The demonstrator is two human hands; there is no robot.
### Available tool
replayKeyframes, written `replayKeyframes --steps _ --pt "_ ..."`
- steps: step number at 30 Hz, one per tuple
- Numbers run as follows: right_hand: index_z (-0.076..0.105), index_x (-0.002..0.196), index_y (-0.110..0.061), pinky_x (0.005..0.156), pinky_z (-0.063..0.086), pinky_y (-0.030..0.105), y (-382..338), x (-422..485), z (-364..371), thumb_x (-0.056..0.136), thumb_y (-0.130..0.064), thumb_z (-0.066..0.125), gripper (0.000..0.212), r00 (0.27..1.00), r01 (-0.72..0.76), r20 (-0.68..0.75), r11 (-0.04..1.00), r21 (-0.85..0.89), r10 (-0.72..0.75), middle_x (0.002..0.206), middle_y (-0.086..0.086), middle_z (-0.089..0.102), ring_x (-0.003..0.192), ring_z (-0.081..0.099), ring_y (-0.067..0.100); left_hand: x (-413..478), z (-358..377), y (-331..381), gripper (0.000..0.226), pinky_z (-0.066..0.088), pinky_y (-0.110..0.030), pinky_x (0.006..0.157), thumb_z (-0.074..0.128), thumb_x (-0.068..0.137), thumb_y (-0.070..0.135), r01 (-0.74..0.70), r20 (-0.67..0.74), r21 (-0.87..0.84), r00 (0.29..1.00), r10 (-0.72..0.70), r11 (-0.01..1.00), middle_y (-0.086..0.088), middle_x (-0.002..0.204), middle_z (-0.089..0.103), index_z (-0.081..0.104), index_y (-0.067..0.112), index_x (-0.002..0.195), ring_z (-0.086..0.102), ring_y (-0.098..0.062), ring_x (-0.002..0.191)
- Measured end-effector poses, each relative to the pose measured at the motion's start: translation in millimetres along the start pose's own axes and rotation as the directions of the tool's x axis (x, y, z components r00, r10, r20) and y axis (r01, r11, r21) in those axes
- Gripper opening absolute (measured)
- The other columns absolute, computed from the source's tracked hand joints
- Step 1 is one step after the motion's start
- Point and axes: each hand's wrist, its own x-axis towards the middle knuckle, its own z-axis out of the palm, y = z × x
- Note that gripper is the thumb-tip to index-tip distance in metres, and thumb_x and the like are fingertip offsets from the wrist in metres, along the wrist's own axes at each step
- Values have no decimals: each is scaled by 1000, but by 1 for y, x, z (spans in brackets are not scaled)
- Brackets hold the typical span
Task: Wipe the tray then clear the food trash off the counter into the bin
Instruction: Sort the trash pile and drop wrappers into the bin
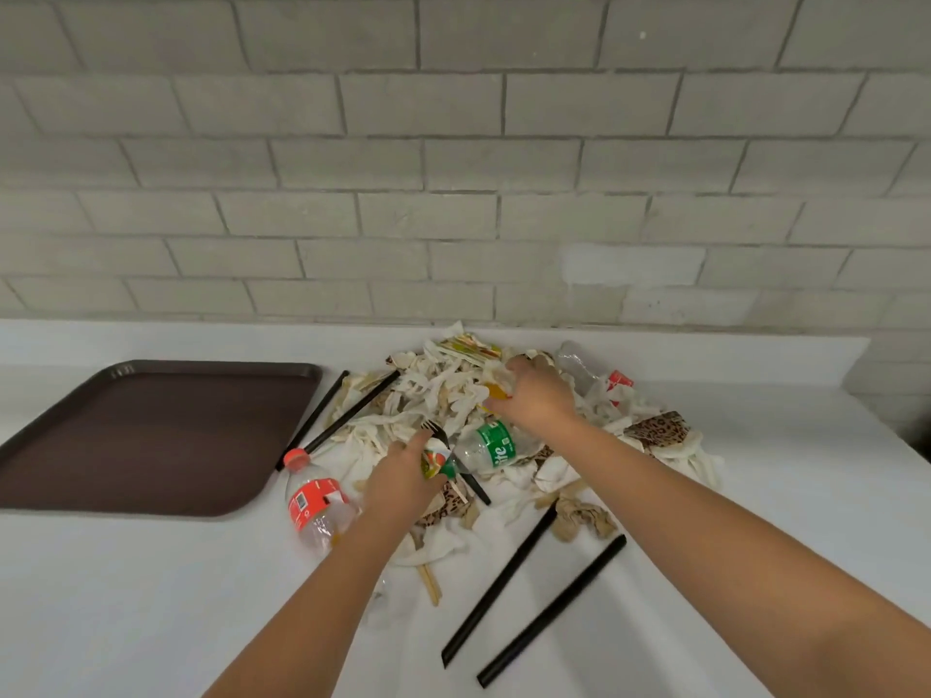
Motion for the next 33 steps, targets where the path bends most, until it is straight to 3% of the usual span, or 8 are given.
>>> replayKeyframes --steps 3,8,12,16,21,24,30,33 --pt "37 138 -19 87 48 35 1 13 7 72 -60 68 84 995 -24 98 991 -131 37 135 9 44 113 54 27 3 -6 -3 55 51 -35 82 58 89 25 -37 -62 -69 998 33 997 -6 124 57 37 28 139 59 -23 105" --pt "39 131 -18 63 42 29 1 15 15 81 -39 64 60 995 52 97 986 -161 -36 124 11 50 95 60 27 1 -19 -4 48 49 -30 73 57 89 21 -60 -140 -164 990 37 985 -4 115 63 43 26 135 61 -21 99" --pt "33 138 -17 62 39 29 3 20 15 88 -19 54 55 992 114 82 975 -193 -99 119 13 55 92 60 30 5 -25 -4 43 50 -32 70 56 89 17 -65 -182 -220 983 25 973 -7 105 67 46 23 131 63 -23 91" --pt "22 147 -26 67 44 29 12 27 10 89 0 47 68 995 97 53 983 -156 -90 137 12 44 100 60 30 4 -34 0 41 49 -31 67 55 90 19 -52 -230 -270 973 -12 961 -6 104 68 46 26 130 64 -24 90" --pt "40 136 -25 79 48 32 18 27 -7 94 -7 48 46 993 109 -50 994 2 -109 133 8 44 102 58 28 -1 -45 6 37 42 -28 59 55 91 18 -78 -269 -329 963 -14 941 -6 96 69 48 25 126 63 -23 80" --pt "54 122 -19 77 45 28 20 23 -19 93 -12 52 30 981 156 -120 987 35 -151 125 6 46 91 57 23 -7 -50 8 37 40 -28 54 54 91 15 -111 -290 -381 957 -4 918 -5 94 67 47 23 127 59 -20 72" --pt "66 113 -17 80 43 27 28 -5 -41 88 -8 56 29 951 243 -209 968 61 -226 111 6 62 95 60 25 -25 -60 26 33 43 -25 57 53 93 16 -125 -288 -600 955 -67 790 6 91 59 49 23 124 57 -10 71" --pt "67 113 -17 79 45 26 34 -26 -54 86 -7 58 30 918 279 -316 956 89 -238 106 5 65 84 61 20 -36 -60 44 30 45 -24 59 55 92 16 -171 -291 -669 956 -44 723 4 99 61 52 25 121 59 -11 78"
